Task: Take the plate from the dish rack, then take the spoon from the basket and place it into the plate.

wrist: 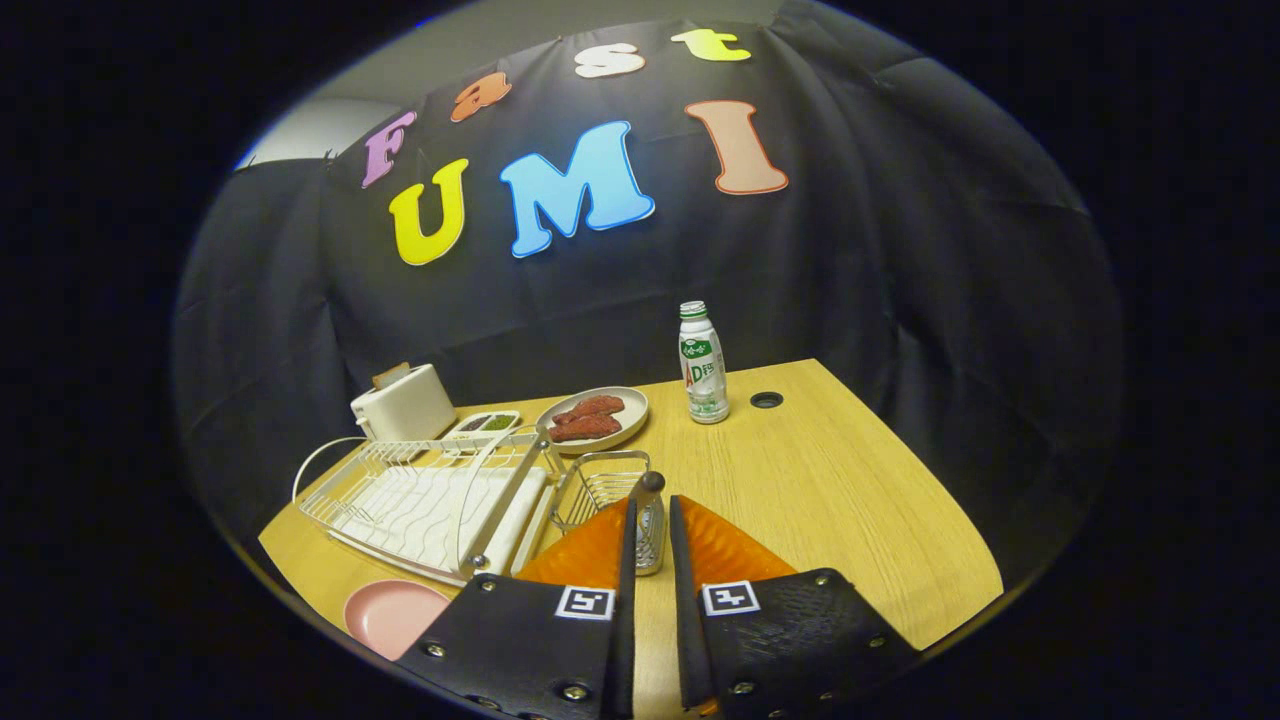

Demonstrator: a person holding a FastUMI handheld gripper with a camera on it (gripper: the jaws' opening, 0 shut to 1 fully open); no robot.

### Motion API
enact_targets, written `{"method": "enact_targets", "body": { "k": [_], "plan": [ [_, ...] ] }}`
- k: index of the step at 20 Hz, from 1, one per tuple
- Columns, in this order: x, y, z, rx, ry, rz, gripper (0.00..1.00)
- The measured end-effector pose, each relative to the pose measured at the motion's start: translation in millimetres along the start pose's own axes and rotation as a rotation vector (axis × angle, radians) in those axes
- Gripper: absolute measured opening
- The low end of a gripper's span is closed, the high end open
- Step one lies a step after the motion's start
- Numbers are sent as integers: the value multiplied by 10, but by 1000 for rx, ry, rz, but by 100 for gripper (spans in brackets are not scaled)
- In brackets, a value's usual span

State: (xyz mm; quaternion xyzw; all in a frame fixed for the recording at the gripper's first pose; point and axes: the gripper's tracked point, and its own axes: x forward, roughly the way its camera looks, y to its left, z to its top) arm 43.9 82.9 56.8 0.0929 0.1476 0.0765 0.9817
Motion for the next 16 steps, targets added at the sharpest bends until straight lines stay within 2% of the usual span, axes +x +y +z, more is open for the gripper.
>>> {"method": "enact_targets", "body": {
  "k": [6, 9, 12, 14, 15, 16],
  "plan": [
    [286, -38, 118, -16, -20, 10, 18],
    [396, -68, 172, 35, -30, 17, 18],
    [424, -35, 150, 122, -9, 64, 18],
    [459, 51, 35, 200, 34, 112, 20],
    [471, 59, 23, 214, 39, 114, 26],
    [488, -3, 72, 197, 11, 90, 28]
  ]
}}
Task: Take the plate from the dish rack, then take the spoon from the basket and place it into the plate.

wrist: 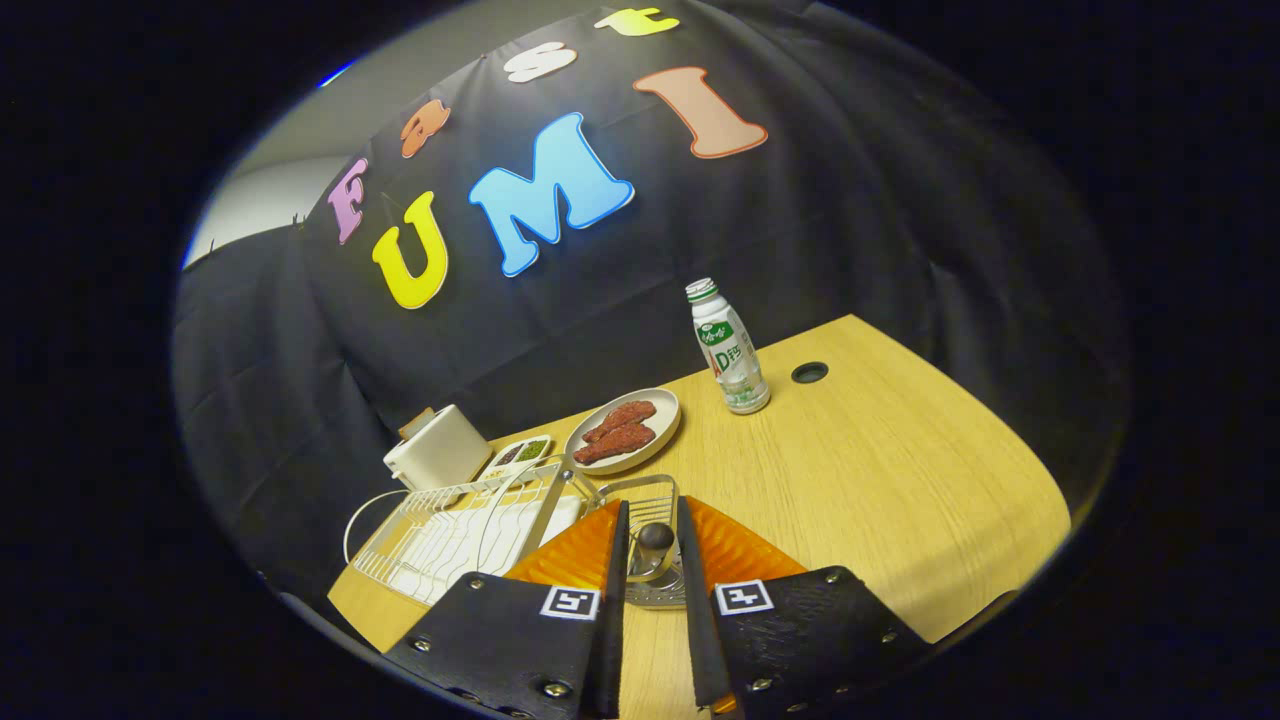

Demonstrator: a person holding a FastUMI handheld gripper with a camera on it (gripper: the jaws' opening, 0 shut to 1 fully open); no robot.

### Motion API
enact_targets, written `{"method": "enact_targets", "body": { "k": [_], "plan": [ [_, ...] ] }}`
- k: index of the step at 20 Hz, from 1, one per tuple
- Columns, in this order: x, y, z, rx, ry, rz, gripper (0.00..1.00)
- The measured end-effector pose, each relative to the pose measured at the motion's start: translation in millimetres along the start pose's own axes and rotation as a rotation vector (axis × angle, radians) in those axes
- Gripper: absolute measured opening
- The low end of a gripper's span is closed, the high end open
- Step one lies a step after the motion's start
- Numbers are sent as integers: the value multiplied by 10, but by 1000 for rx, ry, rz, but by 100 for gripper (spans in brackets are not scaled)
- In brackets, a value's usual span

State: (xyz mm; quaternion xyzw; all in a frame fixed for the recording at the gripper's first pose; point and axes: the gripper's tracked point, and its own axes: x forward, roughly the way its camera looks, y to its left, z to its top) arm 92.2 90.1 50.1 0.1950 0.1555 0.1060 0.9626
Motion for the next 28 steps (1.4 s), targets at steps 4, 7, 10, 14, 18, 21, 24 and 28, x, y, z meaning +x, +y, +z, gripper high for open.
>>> {"method": "enact_targets", "body": {
  "k": [4, 7, 10, 14, 18, 21, 24, 28],
  "plan": [
    [30, -32, 6, -82, -47, -44, 28],
    [17, 7, 41, -86, -56, -59, 16],
    [24, 28, 40, -43, -26, -94, 16],
    [34, 57, 138, -82, -11, -138, 9],
    [16, 194, 256, -151, -6, -138, 9],
    [-9, 283, 342, -175, -6, -139, 9],
    [-5, 381, 443, -199, -14, -132, 9],
    [-33, 575, 685, -232, -48, -122, 9]
  ]
}}
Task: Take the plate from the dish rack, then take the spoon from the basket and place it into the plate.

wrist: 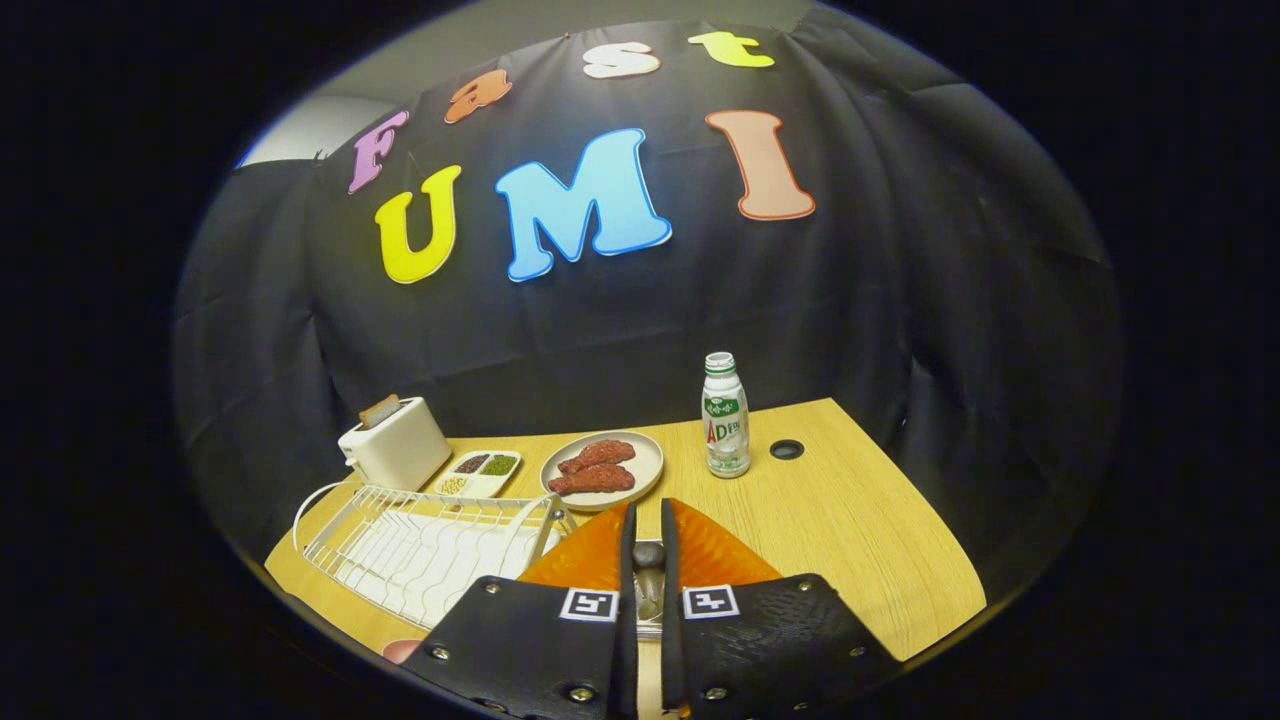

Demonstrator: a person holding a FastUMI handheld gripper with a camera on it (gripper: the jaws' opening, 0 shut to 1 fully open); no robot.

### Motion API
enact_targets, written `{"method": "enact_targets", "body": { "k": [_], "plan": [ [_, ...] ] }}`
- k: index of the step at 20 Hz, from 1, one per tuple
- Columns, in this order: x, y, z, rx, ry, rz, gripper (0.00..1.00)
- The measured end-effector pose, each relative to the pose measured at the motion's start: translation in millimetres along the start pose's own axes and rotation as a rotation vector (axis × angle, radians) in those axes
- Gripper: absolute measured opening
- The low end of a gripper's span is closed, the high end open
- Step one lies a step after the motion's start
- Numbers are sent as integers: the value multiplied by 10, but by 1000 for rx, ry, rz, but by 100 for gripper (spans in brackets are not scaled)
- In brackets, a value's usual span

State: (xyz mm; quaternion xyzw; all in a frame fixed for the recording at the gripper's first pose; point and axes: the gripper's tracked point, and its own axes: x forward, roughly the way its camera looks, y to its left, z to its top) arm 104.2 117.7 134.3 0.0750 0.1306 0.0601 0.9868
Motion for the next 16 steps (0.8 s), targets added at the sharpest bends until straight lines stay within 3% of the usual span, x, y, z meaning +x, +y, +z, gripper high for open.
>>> {"method": "enact_targets", "body": {
  "k": [10, 16],
  "plan": [
    [-365, 280, 738, -77, -103, -8, 9],
    [-664, 461, 922, -75, -130, 7, 9]
  ]
}}
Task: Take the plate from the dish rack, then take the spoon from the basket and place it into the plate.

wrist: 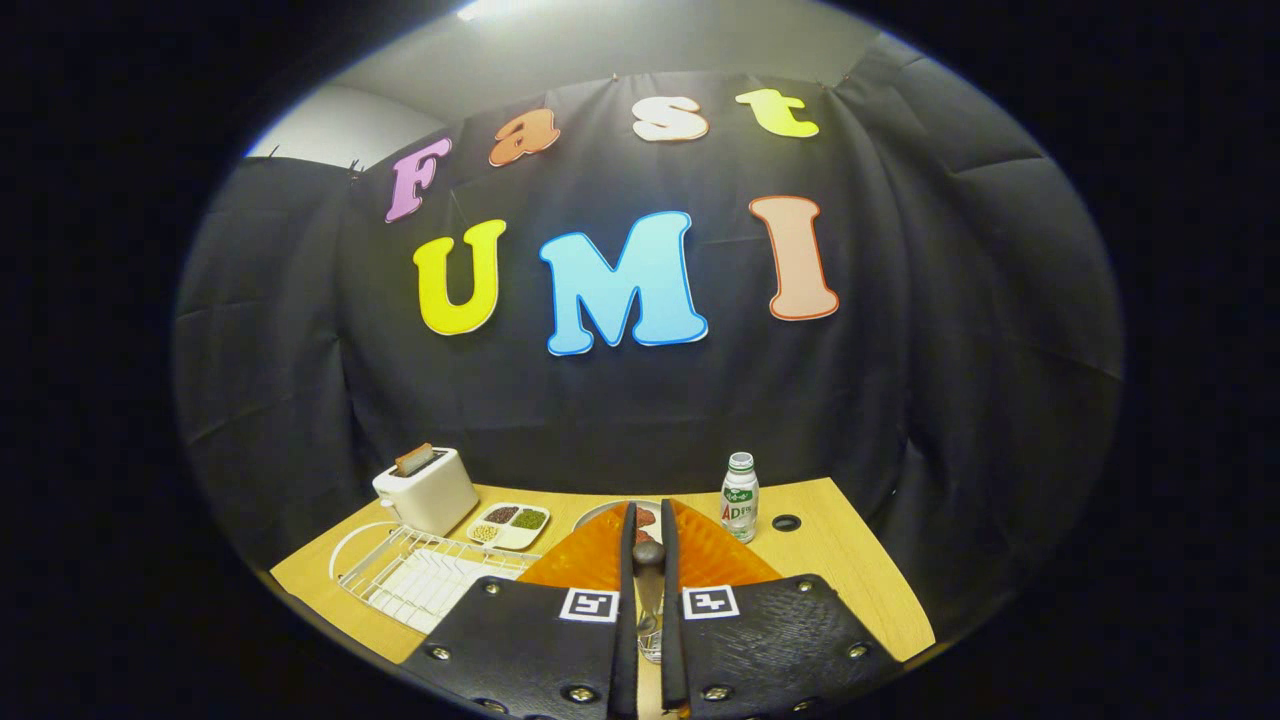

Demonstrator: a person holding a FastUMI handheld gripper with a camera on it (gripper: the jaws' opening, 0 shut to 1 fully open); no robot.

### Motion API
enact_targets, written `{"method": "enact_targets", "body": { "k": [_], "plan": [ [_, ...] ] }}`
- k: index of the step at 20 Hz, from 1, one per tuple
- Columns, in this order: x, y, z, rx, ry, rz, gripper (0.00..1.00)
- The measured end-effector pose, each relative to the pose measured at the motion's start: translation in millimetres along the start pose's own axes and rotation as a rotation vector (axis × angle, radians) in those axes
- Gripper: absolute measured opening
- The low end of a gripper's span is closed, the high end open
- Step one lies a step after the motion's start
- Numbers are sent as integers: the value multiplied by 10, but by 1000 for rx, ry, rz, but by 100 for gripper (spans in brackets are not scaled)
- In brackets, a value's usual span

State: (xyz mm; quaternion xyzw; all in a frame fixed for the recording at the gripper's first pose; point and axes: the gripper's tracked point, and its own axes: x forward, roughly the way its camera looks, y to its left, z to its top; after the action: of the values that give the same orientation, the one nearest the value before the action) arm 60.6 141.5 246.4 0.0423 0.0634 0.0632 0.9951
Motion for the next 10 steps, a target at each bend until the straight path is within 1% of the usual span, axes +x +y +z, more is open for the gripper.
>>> {"method": "enact_targets", "body": {
  "k": [3, 10],
  "plan": [
    [-137, 80, 46, 7, -2, 12, 9],
    [-413, 270, -169, 17, 39, 43, 9]
  ]
}}
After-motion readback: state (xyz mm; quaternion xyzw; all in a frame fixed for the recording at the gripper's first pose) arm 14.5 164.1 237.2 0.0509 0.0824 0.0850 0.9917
